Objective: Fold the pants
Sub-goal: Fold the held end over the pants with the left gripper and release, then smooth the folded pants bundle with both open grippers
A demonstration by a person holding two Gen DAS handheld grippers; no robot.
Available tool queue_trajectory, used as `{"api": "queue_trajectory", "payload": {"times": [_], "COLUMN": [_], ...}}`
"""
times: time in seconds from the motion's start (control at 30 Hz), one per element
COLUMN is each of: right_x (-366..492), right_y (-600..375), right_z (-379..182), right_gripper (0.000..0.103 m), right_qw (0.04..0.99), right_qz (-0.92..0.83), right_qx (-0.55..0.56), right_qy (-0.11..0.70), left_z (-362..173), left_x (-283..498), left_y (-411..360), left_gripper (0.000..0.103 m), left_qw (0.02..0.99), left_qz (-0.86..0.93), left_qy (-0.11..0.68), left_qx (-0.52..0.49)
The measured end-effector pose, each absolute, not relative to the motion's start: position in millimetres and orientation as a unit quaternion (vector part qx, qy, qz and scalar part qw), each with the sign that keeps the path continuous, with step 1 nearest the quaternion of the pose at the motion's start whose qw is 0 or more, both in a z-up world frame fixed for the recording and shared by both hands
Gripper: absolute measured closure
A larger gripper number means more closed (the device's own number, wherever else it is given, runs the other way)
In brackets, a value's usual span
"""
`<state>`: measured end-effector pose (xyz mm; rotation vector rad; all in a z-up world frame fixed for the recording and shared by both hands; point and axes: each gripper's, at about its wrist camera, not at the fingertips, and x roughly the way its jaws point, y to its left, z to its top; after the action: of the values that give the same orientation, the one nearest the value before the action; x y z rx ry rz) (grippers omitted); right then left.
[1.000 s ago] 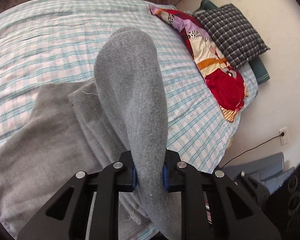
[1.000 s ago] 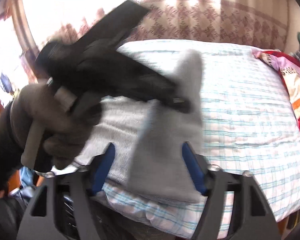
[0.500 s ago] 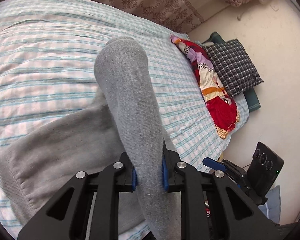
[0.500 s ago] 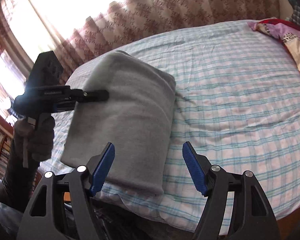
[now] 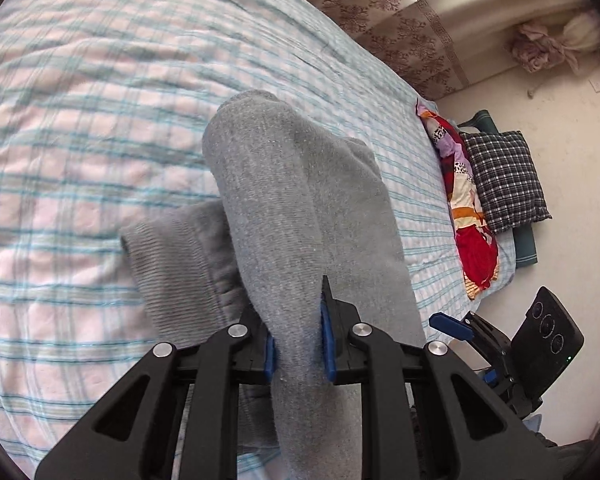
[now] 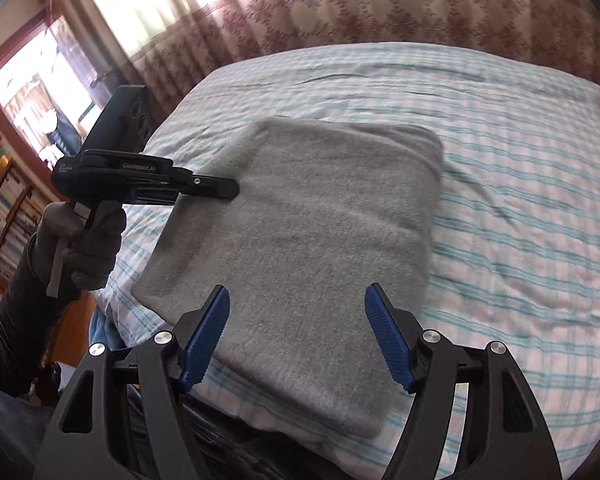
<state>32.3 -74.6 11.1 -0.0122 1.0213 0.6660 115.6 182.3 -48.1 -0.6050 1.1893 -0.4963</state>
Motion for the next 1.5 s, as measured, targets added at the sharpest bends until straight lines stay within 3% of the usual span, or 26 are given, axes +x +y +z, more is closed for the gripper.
{"api": "queue_trajectory", "payload": {"times": [0.43,0.67,1.0,1.3,1.4,1.5], "right_x": [34.4,37.5,98.1,159.7,177.1,192.7], "right_y": [-35.4,-42.1,-87.6,-75.1,-62.5,-51.8], "right_z": [-26.2,-18.5,8.5,-7.8,-17.8,-28.2], "right_gripper": [0.031,0.031,0.031,0.031,0.031,0.032], "right_qw": [0.782,0.779,0.826,0.841,0.843,0.846], "right_qz": [0.337,0.349,0.278,0.234,0.224,0.208], "right_qx": [-0.022,-0.007,0.055,0.054,0.043,0.022], "right_qy": [0.524,0.521,0.487,0.484,0.487,0.491], "left_z": [-74.4,-53.8,4.2,-27.1,-28.6,-31.8], "left_x": [109.6,105.1,73.2,61.2,60.2,58.5], "left_y": [219.7,215.8,164.1,130.2,127.2,121.3], "left_gripper": [0.084,0.059,0.057,0.056,0.047,0.046], "left_qw": [0.763,0.805,0.853,0.841,0.843,0.846], "left_qz": [-0.190,-0.135,-0.162,-0.160,-0.169,-0.163], "left_qy": [0.544,0.535,0.483,0.513,0.509,0.507], "left_qx": [-0.295,-0.220,-0.114,-0.063,-0.055,-0.035]}}
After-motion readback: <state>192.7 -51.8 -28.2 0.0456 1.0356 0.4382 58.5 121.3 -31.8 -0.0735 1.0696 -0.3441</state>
